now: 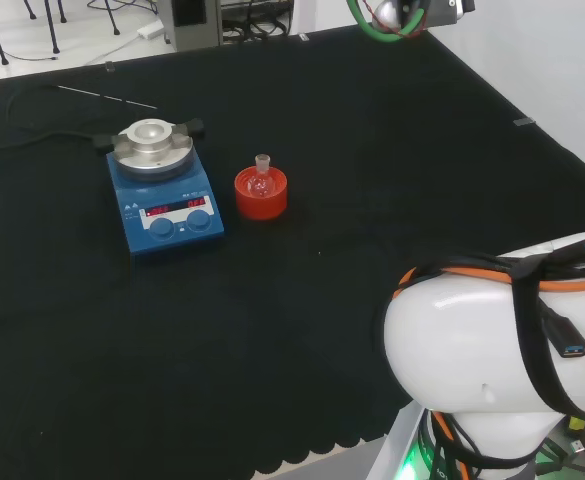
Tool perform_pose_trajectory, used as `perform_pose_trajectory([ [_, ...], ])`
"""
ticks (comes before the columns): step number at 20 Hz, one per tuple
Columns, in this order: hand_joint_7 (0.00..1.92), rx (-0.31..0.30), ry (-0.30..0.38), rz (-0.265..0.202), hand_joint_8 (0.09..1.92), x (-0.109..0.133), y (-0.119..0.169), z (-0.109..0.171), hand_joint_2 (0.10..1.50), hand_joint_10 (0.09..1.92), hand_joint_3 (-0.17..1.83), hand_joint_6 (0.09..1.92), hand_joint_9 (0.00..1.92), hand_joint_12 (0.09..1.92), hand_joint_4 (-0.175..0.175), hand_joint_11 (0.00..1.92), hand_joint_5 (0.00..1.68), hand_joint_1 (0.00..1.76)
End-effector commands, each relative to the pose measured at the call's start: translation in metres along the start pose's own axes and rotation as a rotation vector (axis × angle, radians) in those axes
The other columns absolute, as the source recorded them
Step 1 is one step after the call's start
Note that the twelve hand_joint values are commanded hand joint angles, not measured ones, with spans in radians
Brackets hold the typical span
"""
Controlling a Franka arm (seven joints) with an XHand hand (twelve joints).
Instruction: Pick up the round-bottom flask.
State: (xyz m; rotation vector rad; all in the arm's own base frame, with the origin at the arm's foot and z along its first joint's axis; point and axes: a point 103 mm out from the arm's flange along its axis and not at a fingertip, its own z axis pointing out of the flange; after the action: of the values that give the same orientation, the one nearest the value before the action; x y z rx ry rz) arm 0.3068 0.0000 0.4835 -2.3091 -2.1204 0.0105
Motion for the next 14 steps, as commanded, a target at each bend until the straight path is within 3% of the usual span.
perform_pose_trajectory([
  [1, 0.23, 0.010, -0.135, 0.068, 0.56, -0.009, -0.050, -0.048, 1.12, 0.60, 0.52, 0.19, 0.28, 1.19, -0.006, 0.00, 0.34, 0.18],
  [4, 0.23, 0.007, -0.142, 0.033, 0.53, -0.015, -0.050, -0.047, 1.29, 0.59, 0.35, 0.11, 0.27, 1.17, -0.006, 0.00, 0.35, 0.02],
  [14, 0.23, 0.034, -0.119, 0.035, 0.53, -0.010, -0.041, -0.035, 1.32, 0.59, 0.31, 0.09, 0.27, 1.17, -0.006, 0.00, 0.37, 0.01],
])
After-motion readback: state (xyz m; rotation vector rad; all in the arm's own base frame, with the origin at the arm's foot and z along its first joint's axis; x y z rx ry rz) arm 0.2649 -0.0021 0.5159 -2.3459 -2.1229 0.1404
